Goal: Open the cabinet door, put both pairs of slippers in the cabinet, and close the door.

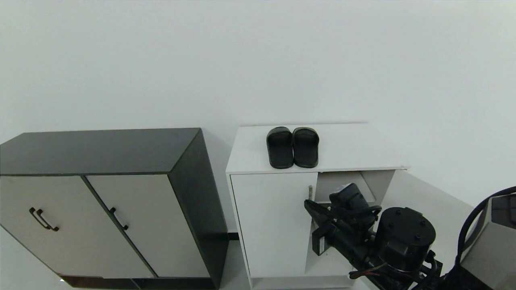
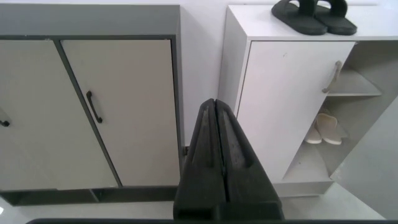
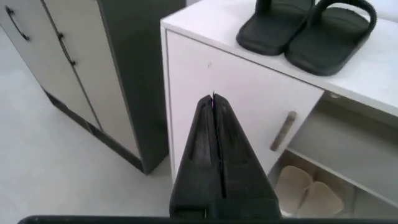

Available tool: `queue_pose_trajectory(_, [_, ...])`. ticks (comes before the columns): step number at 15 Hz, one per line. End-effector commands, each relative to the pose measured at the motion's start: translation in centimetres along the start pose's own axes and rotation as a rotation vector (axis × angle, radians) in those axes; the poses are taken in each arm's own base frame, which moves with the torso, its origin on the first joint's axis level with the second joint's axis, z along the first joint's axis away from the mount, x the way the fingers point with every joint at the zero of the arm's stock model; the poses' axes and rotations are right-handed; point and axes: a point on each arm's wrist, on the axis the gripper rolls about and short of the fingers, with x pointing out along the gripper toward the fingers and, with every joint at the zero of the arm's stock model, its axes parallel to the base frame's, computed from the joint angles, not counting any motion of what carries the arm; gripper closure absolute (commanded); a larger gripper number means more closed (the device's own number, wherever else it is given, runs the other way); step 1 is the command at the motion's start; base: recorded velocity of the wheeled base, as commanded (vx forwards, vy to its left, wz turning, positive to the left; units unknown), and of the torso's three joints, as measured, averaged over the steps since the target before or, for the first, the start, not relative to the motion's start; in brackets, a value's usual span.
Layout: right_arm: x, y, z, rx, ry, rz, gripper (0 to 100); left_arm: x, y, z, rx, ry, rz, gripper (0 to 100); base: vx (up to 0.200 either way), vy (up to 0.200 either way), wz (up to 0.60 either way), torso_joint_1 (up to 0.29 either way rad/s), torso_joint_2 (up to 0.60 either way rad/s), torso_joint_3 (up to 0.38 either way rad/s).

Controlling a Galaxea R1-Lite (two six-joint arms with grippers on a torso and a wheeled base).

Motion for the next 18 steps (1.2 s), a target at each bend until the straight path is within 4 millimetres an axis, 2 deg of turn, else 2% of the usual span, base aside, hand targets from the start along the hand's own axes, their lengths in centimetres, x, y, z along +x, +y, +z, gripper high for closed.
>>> queue_pose_trajectory(1, [-0.1,-0.1,-0.8,-0.021,0.031,-0.003,100,0.0,0.0,0.0,-0.001,0.000,0.002,100,0.000,0.000,0.00,0.000,0.00,0.000])
queue_pose_trajectory(3, [-0.8,-0.3,1.0,-0.039,-0.008,-0.019,100,0.0,0.0,0.0,-0.001,0.001,0.002,100,0.000,0.000,0.00,0.000,0.00,0.000])
queue_pose_trajectory(5, [-0.9,0.0,2.5,-0.056,0.105,-0.110,100,0.0,0.0,0.0,-0.001,0.001,0.000,100,0.000,0.000,0.00,0.000,0.00,0.000])
queue_pose_trajectory(7, [-0.7,1.2,4.8,0.047,0.128,-0.129,100,0.0,0.0,0.0,-0.001,0.001,0.000,100,0.000,0.000,0.00,0.000,0.00,0.000])
queue_pose_trajectory(8, [-0.4,1.4,5.1,0.070,0.133,-0.165,100,0.0,0.0,0.0,-0.001,0.001,0.000,100,0.000,0.000,0.00,0.000,0.00,0.000])
queue_pose_trajectory(9, [0.0,1.3,5.5,0.101,0.136,-0.188,0,0.0,0.0,0.0,0.001,0.001,0.000,100,0.000,0.000,0.00,0.000,0.00,0.000])
queue_pose_trajectory(14, [0.5,1.4,6.0,0.157,0.123,-0.192,0,0.0,0.0,0.0,0.001,0.000,0.000,100,0.000,0.000,0.00,0.000,0.00,0.000])
queue_pose_trajectory(18, [0.5,1.4,5.9,0.155,0.128,-0.194,0,0.0,0.0,0.0,-0.001,0.000,0.002,100,0.200,0.000,0.00,0.001,0.00,0.005])
